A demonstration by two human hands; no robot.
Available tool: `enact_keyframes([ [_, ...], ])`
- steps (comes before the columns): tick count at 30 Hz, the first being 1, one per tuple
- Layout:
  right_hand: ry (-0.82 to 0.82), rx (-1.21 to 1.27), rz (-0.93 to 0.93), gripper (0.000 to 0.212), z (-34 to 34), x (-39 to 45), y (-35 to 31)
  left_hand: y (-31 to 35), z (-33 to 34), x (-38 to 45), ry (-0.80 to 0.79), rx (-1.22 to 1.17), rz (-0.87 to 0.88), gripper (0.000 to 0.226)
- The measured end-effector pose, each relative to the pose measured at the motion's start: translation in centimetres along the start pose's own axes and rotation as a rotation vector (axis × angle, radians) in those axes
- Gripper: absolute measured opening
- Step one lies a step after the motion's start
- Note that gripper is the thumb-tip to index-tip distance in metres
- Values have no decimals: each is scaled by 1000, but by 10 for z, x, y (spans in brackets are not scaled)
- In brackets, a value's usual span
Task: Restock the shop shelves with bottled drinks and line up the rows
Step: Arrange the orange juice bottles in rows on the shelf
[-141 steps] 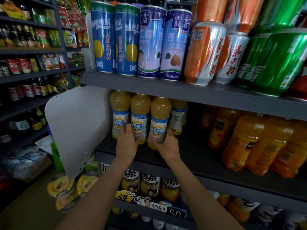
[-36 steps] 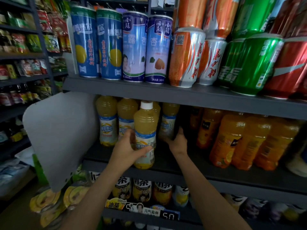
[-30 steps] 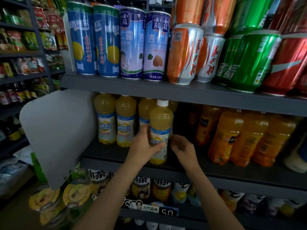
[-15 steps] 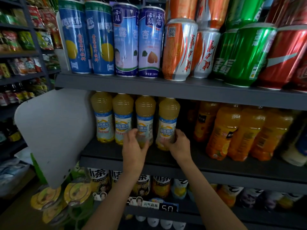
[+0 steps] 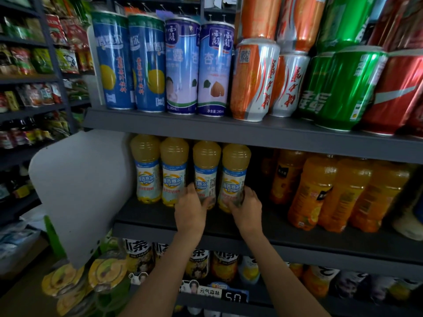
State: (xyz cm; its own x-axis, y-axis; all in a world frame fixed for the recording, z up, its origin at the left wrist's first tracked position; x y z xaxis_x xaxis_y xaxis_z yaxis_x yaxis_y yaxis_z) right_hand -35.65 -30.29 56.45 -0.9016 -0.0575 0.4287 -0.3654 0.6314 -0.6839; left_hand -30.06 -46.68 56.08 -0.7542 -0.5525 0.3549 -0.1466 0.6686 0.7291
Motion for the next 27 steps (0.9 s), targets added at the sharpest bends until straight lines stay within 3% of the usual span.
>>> enact_keyframes([
  [14, -73, -34, 67, 58, 6, -2, 1, 4, -2, -2, -12, -24, 8, 56],
  [16, 27, -14, 63, 60, -4, -12, -3, 3, -12, -7, 29, -90, 63, 55],
  [19, 233, -34, -124, 47, -19, -35, -26, -15, -47, -15, 230, -172, 111, 48],
  [22, 127, -98, -201, 42, 6, -43, -48, -46, -57, -5, 236, -170, -2, 60],
  [27, -80, -181, -117, 73, 48, -34, -65, -52, -40, 12, 119, -74, 8, 70],
])
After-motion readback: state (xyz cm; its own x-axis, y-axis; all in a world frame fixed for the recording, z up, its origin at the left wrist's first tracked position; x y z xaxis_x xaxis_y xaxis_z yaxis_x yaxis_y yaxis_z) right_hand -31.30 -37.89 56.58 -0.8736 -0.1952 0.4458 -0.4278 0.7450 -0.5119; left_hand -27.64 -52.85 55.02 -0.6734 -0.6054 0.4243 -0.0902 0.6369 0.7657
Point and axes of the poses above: each hand's wrist, its own x-axis towards the middle knuckle, its own z-axis out of the palm, y = z × x, the point moved 9 cm from there along x, towards the middle knuckle, and after that the axes turned 4 degrees about -x, right-handed, at the moved point
